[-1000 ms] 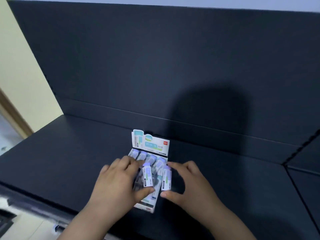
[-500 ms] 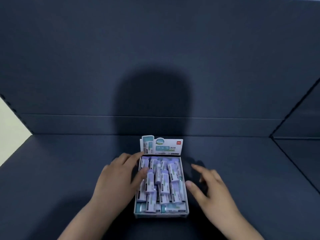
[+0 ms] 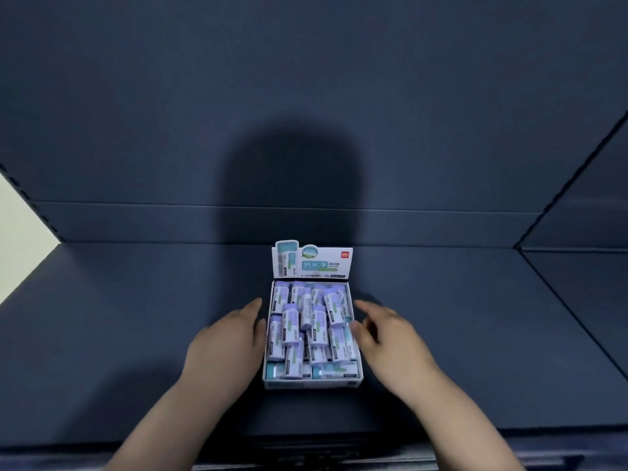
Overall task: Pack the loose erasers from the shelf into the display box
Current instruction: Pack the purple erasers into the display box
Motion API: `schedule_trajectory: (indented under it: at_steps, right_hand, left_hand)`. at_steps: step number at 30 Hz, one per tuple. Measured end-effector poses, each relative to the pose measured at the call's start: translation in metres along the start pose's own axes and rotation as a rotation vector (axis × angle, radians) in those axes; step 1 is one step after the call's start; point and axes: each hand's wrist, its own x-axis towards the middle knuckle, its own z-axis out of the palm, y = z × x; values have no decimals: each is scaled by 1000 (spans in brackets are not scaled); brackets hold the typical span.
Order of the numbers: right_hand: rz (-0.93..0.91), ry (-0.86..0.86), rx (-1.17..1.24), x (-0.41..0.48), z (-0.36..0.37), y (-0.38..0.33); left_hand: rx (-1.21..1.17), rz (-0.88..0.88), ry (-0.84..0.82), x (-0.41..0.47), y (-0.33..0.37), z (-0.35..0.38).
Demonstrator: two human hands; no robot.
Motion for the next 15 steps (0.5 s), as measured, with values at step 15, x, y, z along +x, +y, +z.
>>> schedule_trajectory:
  at_steps: [15]
  right_hand:
    - [63, 45, 0, -7, 21, 1]
  left_hand:
    - [-101, 122, -26, -4, -5, 12]
